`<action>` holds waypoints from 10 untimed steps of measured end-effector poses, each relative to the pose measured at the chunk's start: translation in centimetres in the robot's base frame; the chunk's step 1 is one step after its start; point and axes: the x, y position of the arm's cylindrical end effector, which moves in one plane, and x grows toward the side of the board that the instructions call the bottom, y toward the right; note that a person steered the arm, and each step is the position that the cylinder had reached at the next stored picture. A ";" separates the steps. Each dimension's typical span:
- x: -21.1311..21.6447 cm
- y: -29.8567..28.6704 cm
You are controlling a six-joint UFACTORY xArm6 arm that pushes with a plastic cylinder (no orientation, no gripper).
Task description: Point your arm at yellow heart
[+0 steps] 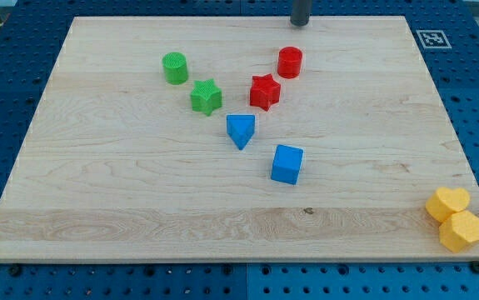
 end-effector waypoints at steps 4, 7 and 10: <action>7.1 11.4; 22.5 18.8; 30.4 19.8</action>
